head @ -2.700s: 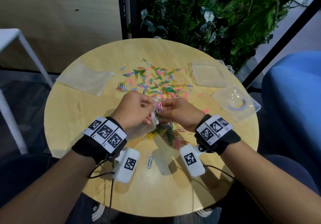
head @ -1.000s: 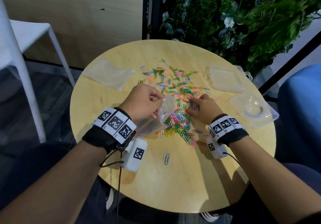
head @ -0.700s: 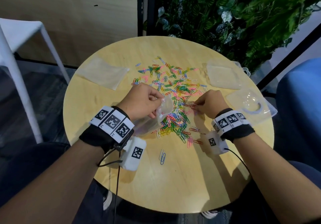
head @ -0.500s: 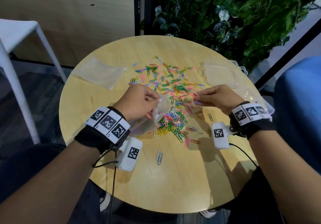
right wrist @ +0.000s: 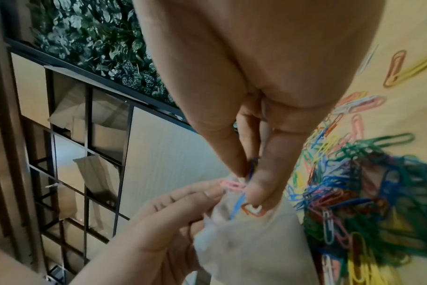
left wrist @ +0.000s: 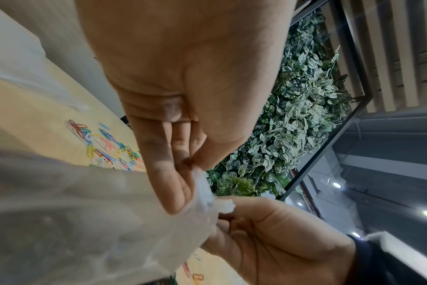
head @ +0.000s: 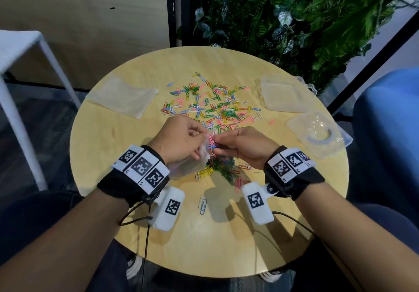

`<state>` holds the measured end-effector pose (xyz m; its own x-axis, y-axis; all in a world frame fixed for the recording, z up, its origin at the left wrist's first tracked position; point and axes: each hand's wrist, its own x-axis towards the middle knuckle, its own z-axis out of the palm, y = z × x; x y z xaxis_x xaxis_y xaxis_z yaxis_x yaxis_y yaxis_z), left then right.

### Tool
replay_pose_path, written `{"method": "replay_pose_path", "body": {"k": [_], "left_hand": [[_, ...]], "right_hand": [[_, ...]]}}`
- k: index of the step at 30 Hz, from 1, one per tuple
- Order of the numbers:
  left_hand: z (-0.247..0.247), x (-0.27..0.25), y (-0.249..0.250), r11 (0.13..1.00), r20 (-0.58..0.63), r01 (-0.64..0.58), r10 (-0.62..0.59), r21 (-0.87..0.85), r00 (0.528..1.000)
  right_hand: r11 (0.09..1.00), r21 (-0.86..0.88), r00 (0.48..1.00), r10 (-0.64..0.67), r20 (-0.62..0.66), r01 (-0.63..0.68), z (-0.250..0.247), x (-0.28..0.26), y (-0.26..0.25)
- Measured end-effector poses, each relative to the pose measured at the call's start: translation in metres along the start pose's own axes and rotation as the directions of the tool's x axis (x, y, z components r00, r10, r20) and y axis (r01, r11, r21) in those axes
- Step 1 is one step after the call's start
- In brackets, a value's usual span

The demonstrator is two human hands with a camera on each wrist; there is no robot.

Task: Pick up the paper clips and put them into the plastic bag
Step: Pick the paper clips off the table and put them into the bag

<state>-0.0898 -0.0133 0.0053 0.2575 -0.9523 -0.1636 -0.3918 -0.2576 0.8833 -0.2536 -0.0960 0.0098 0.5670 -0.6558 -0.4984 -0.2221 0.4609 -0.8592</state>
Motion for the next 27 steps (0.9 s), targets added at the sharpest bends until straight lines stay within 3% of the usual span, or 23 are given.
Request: {"method": "replay_pose_path", "body": {"k": [5, 7, 10, 15, 18, 20, 22, 24, 27], "left_hand": [[0.004, -0.002, 0.002, 1.000, 0.033, -0.026, 0.026, -0.010, 0.999], [0.004, -0.003, 0.003, 0.999, 0.041, -0.040, 0.040, -0.009, 0.998], [0.004, -0.002, 0.003, 0.999, 0.051, -0.043, 0.045, -0.033, 0.998], [0.004, -0.002, 0.000, 0.998, 0.049, -0.058, 0.059, -0.033, 0.997], [0.004, 0.000, -0.001, 0.998, 0.031, -0.064, 0.064, 0.005, 0.997], [0.003, 0.001, -0.002, 0.998, 0.022, -0.055, 0.055, 0.002, 0.998], [0.002, 0.001, -0.002, 0.999, 0.020, -0.052, 0.053, -0.013, 0.998], [-0.001, 0.000, -0.002, 0.998, 0.018, -0.055, 0.055, 0.005, 0.998], [-0.013, -0.002, -0.004, 0.999, 0.013, -0.034, 0.034, -0.014, 0.999]], "right_hand": [[0.992, -0.121, 0.997, -0.005, 0.081, 0.015, 0.004, -0.004, -0.001], [0.971, -0.230, 0.998, -0.056, 0.035, 0.063, 0.004, -0.002, 0.000], [0.916, -0.382, 0.989, -0.144, -0.029, 0.122, 0.001, 0.003, 0.005], [0.775, -0.601, 0.973, -0.229, 0.016, 0.193, 0.002, 0.004, 0.008], [0.788, -0.586, 0.978, -0.203, 0.038, 0.187, 0.007, -0.001, 0.009], [0.742, -0.622, 0.959, -0.279, 0.054, 0.251, 0.008, -0.003, 0.009], [0.594, -0.733, 0.926, -0.354, 0.132, 0.332, 0.009, -0.008, 0.006], [0.488, -0.775, 0.910, -0.307, 0.279, 0.402, 0.011, -0.014, 0.000], [0.562, -0.710, 0.906, -0.285, 0.315, 0.424, 0.006, -0.026, -0.010]]}}
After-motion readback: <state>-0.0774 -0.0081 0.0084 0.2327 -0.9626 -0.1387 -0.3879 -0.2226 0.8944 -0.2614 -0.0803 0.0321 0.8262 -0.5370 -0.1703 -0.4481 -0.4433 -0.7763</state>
